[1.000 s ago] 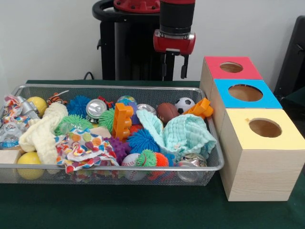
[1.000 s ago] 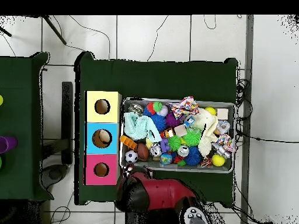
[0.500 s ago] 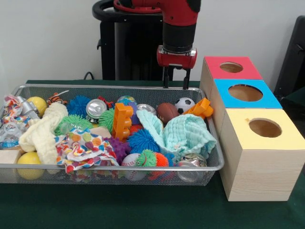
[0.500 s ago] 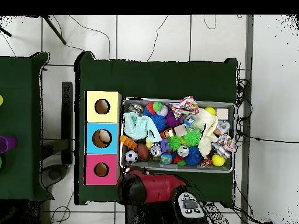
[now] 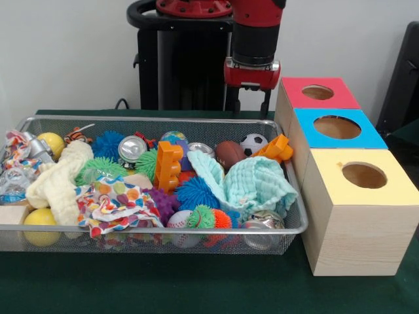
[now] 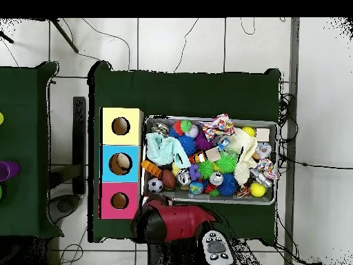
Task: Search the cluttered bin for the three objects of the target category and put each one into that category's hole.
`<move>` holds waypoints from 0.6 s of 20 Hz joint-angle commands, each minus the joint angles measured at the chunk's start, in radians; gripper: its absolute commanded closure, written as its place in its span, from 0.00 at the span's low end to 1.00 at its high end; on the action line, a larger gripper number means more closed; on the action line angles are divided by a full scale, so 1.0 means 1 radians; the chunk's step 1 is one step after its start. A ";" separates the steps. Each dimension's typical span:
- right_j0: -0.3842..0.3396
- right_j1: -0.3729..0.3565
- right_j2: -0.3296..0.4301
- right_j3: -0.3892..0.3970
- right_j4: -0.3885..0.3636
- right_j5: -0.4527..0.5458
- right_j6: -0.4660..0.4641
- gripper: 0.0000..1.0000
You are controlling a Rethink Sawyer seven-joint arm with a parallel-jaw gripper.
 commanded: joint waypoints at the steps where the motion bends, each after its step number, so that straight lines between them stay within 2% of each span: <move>1: 0.010 -0.099 0.016 -0.054 0.062 0.080 0.125 0.00; 8: 0.018 -0.135 0.000 -0.062 0.070 0.061 0.129 0.00; 10: 0.002 -0.133 0.004 -0.056 0.075 0.054 0.132 0.00; 12: -0.020 -0.100 0.011 -0.072 0.066 0.011 0.126 0.00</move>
